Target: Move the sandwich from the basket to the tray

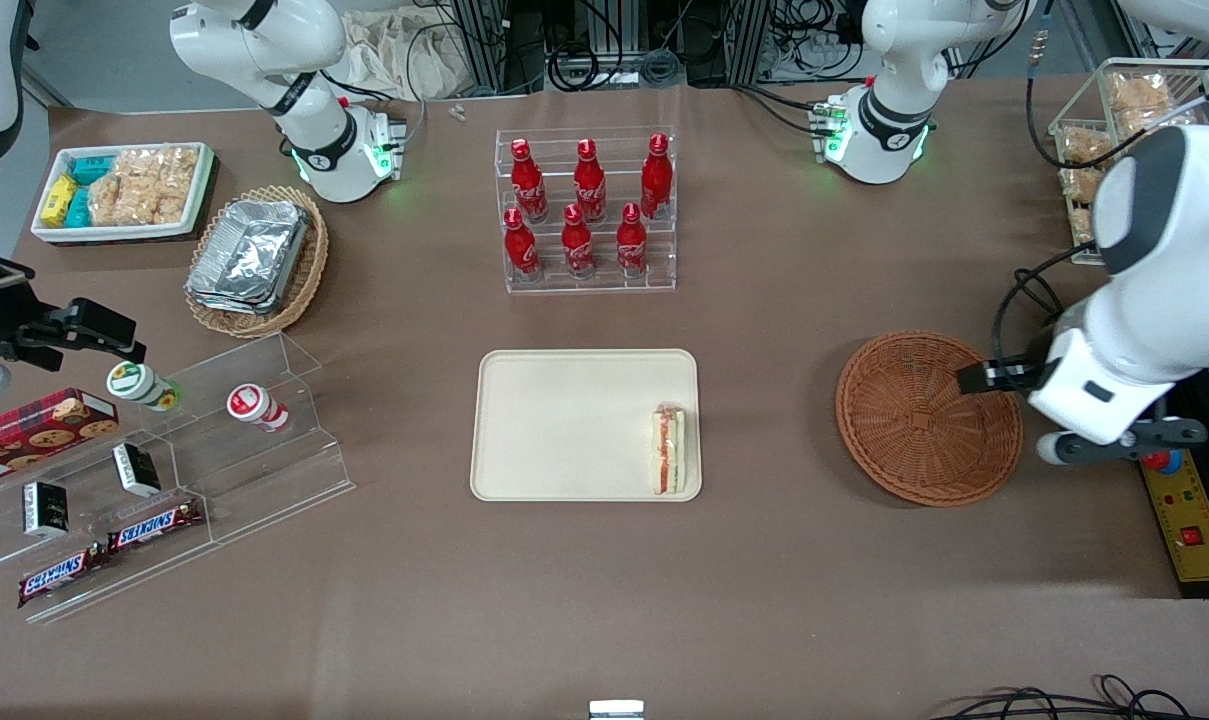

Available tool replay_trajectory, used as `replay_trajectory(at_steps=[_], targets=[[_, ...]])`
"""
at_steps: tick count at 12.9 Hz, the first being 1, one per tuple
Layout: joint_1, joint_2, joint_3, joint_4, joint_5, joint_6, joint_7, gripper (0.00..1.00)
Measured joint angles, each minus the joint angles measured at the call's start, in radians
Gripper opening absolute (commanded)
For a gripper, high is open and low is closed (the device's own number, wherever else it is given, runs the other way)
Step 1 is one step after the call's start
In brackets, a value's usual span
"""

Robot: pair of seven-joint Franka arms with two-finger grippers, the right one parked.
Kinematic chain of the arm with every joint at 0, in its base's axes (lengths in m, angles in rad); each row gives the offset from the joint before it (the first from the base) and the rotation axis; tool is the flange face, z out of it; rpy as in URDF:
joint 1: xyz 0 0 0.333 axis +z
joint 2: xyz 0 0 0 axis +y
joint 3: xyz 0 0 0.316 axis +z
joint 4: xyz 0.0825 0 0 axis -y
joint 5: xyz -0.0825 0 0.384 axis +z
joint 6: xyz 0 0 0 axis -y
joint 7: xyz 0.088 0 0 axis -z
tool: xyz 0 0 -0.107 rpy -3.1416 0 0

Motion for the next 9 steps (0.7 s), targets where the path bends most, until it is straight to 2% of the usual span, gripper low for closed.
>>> replay_trajectory(at_steps=[3,7,9], targets=[[0.0,-0.045,0.033,-0.032,-0.014,-0.005,0.085,1.0],[-0.079,-0.171,0.15,-0.205,-0.078,0.102,0.128,1.0],[-0.092,-0.199,0.165,-0.241,-0.085,0.114,0.129,1.0]])
